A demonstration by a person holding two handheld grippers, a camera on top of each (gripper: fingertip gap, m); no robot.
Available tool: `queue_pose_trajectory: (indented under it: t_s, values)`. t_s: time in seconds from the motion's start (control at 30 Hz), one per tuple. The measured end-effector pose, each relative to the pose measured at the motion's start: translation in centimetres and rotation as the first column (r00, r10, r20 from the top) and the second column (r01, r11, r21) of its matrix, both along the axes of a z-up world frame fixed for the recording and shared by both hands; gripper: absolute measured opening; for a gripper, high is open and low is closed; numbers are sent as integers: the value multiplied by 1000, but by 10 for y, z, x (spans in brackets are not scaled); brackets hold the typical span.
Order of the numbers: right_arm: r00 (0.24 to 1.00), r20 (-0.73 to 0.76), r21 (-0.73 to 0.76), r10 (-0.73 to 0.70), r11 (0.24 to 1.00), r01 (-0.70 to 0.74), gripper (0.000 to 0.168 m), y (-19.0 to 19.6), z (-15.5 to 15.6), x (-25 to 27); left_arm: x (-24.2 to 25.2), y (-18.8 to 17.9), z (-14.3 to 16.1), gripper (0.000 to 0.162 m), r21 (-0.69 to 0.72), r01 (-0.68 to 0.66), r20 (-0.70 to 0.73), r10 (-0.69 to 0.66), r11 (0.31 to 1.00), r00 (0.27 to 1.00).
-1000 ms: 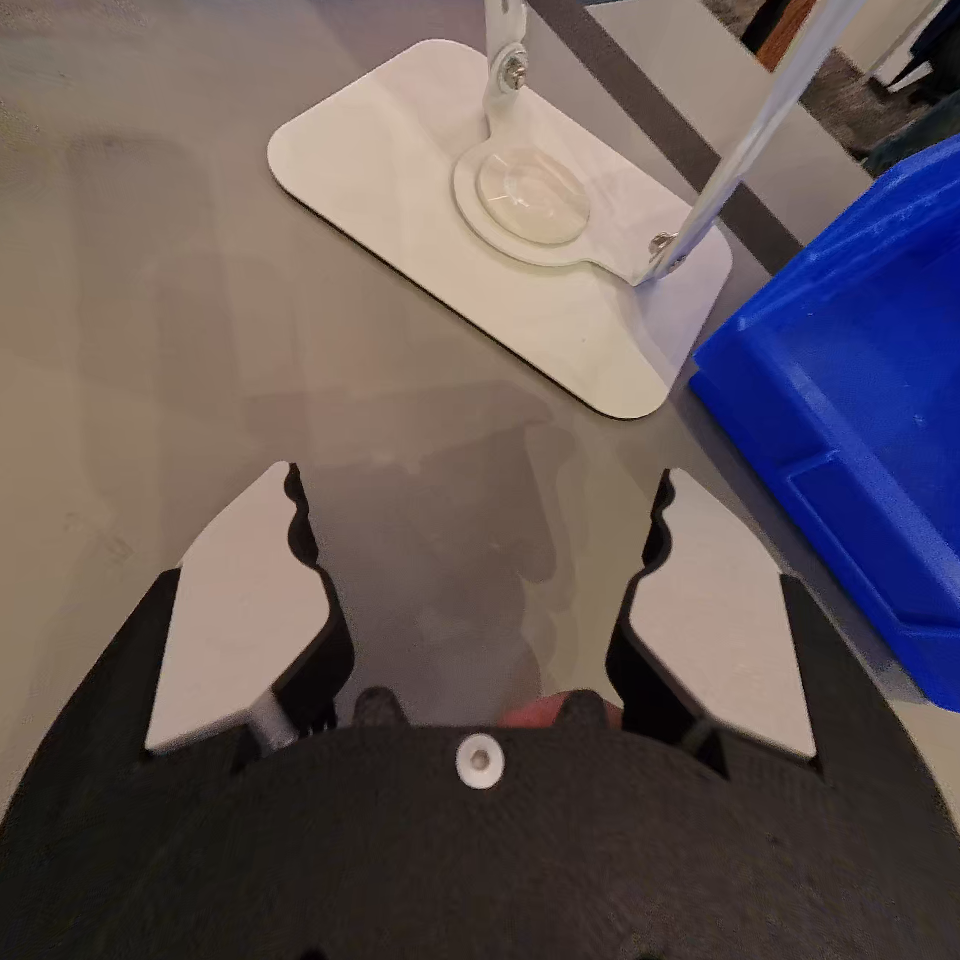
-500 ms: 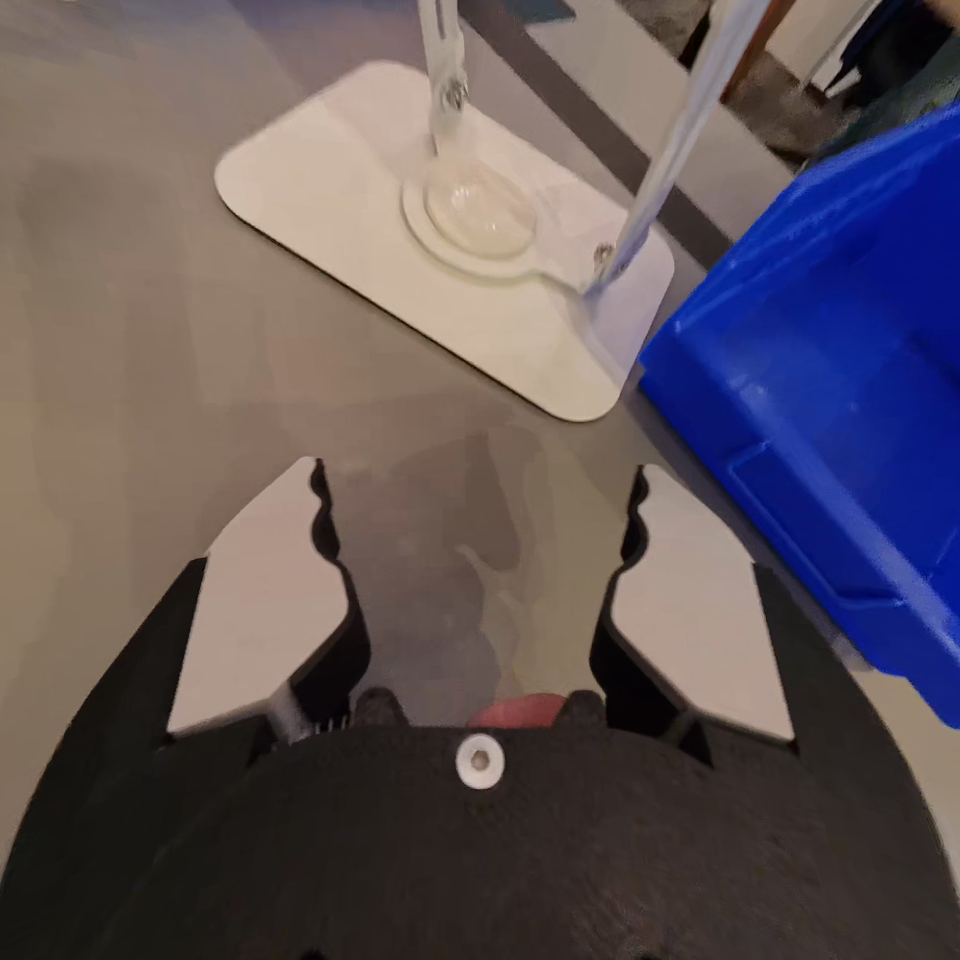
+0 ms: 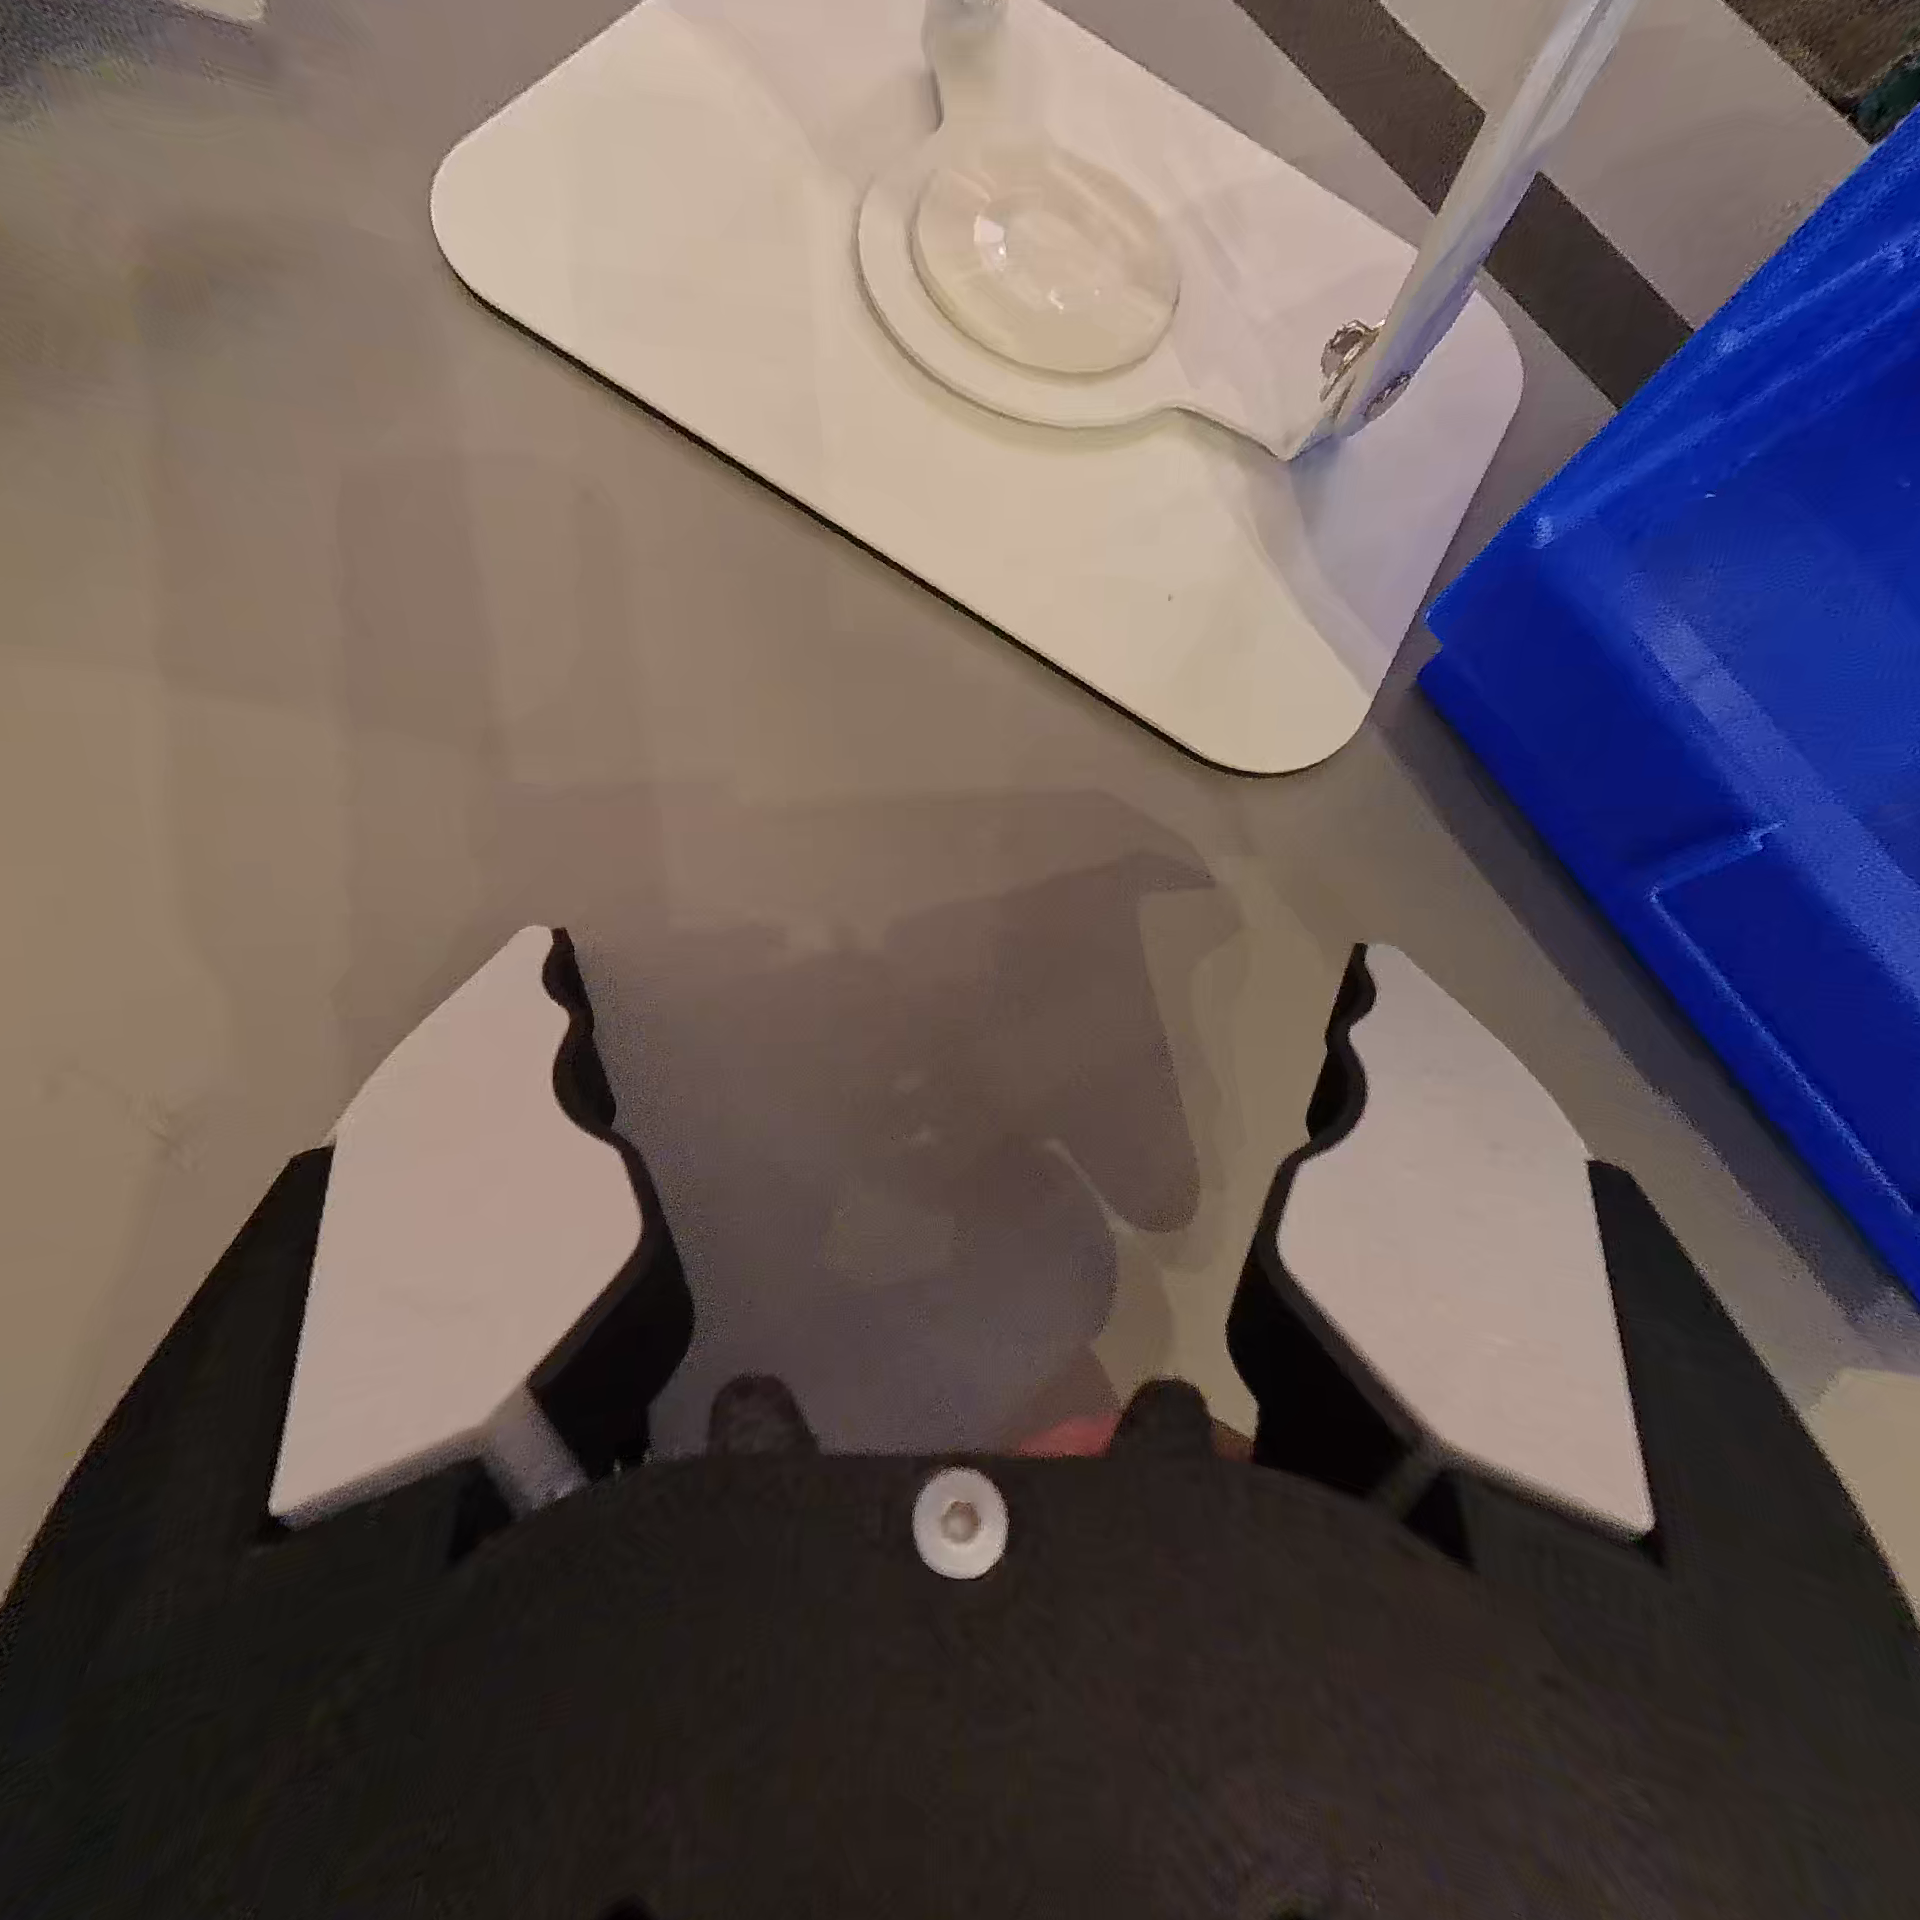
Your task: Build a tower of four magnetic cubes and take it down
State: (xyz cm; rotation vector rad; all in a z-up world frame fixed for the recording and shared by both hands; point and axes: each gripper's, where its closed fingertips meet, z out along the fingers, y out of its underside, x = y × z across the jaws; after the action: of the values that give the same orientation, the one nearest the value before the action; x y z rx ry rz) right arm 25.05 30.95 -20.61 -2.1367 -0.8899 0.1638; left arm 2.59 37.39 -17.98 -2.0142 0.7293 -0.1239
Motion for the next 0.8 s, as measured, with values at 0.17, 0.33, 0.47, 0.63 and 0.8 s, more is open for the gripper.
queue_pose_trajectory:
  t_s: [0.17, 0.33, 0.47, 0.63, 0.8]
  values:
    - [999, -33, 77, 42, 996, -39, 117, -3, 23, -14, 2, 1, 3, 100, 29, -17, -21, 18, 999, 1000]
    - [999, 32, -15, -12, 1000, 13, 121, -6, 0, -4, 3, 0, 2, 89, 35, -22, -56, 24, 999, 998]
    - [999, -39, -89, -31, 996, 28, 122, -5, -7, -1, 2, 0, -6, 85, -37, -37, -13, 37, 999, 999]
    - [997, -62, -140, -35, 990, 26, 124, -7, -10, -2, 5, -4, -10, 84, -70, -22, -13, 21, 997, 1000]
    - [998, -52, -125, -43, 992, 36, 123, -8, -10, -2, 10, -8, -14, 82, -85, 12, -35, -15, 996, 999]
